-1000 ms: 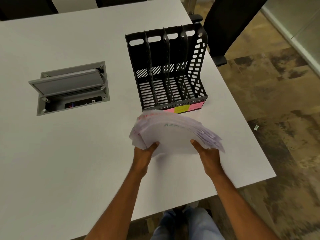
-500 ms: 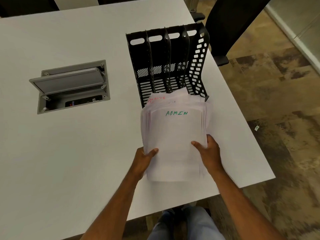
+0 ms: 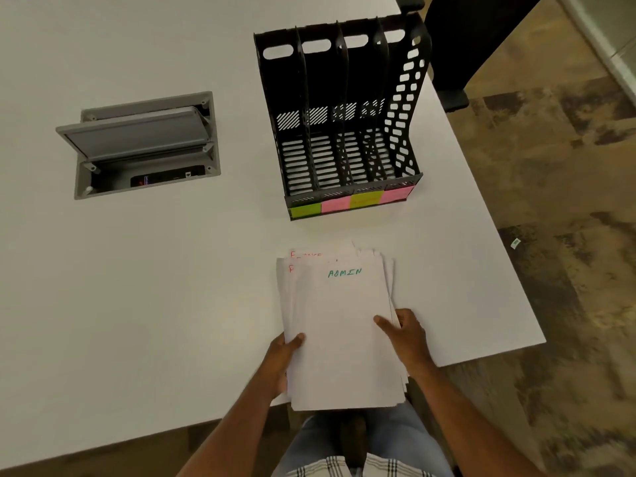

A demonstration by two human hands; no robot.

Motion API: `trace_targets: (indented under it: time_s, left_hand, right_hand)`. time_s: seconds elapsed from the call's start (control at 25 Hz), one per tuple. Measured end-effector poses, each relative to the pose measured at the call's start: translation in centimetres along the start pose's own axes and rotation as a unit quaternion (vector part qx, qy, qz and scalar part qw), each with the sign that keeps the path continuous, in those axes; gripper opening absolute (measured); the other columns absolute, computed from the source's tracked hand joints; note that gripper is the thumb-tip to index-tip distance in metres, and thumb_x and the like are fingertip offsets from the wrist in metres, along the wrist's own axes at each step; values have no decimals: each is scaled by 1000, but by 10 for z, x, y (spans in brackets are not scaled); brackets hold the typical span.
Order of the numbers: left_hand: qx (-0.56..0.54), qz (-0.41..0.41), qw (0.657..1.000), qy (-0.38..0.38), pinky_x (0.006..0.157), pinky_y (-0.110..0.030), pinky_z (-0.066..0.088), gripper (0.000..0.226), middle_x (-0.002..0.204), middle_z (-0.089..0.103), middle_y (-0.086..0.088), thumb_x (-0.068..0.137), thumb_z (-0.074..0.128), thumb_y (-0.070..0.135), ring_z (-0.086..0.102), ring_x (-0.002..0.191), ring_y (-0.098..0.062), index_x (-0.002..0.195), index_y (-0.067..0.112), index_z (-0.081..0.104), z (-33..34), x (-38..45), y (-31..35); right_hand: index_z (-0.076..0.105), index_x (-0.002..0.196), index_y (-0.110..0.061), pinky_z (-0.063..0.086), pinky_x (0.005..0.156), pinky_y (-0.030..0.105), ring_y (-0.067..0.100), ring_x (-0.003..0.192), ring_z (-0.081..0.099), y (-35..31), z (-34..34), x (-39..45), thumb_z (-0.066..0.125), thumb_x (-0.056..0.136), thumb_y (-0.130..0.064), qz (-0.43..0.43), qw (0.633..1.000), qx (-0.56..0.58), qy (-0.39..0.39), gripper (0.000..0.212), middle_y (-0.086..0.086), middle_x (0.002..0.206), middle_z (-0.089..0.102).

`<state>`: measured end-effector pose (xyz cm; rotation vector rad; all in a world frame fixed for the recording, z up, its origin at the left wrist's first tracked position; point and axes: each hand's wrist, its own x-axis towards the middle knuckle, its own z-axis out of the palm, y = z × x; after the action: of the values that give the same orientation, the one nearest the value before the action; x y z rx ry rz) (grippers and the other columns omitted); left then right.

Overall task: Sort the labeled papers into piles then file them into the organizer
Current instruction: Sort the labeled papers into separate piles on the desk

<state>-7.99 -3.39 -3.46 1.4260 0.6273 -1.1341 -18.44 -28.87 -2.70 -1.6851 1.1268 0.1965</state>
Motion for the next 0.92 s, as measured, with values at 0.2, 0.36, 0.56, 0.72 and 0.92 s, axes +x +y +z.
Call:
trace_targets:
  time_s: [0.2, 0.36, 0.56, 0.72, 0.92]
  left_hand:
    - [-26, -14, 999, 13, 78, -38, 59, 34, 115, 71, -7, 90, 72, 33, 67, 105, -28, 119, 20, 59, 9, 0, 0]
    - [-42, -20, 999, 2, 71, -34, 60, 35, 111, 74, -8, 86, 77, 27, 70, 102, -28, 116, 18, 63, 12, -1, -1]
    - [9, 11, 999, 50, 89, -45, 55, 47, 118, 68, -11, 91, 73, 20, 65, 104, -30, 133, 9, 55, 19, 1, -5]
    - [19, 35, 995, 95, 94, -47, 51, 45, 117, 65, -10, 94, 69, 23, 62, 103, -31, 133, 8, 53, 21, 5, -3]
    - [23, 50, 993, 100, 101, -57, 49, 43, 120, 64, -15, 94, 68, 25, 61, 108, -37, 131, 9, 53, 21, 11, -3]
  right_hand:
    - [54, 76, -22, 41, 60, 22, 15, 75, 58, 1, 2, 5, 71, 91, -32, -15, 999, -29, 23, 25, -7, 77, 60]
    - [44, 64, -24, 39, 62, 29, 14, 64, 48, 1, -2, 9, 51, 103, -34, -40, 997, -52, 49, 40, -7, 63, 49]
    - [63, 129, -7, 44, 99, 28, 24, 114, 61, 8, -9, 12, 41, 108, -24, -64, 992, -64, 87, 35, 9, 120, 67]
    - [57, 137, -10, 45, 95, 36, 34, 120, 59, 0, -49, 34, 42, 107, -21, -79, 970, -92, 211, 35, 16, 130, 62]
    - [36, 150, -17, 46, 99, 58, 42, 127, 51, -1, -119, 78, 58, 99, -14, -38, 929, -238, 282, 55, 21, 142, 50]
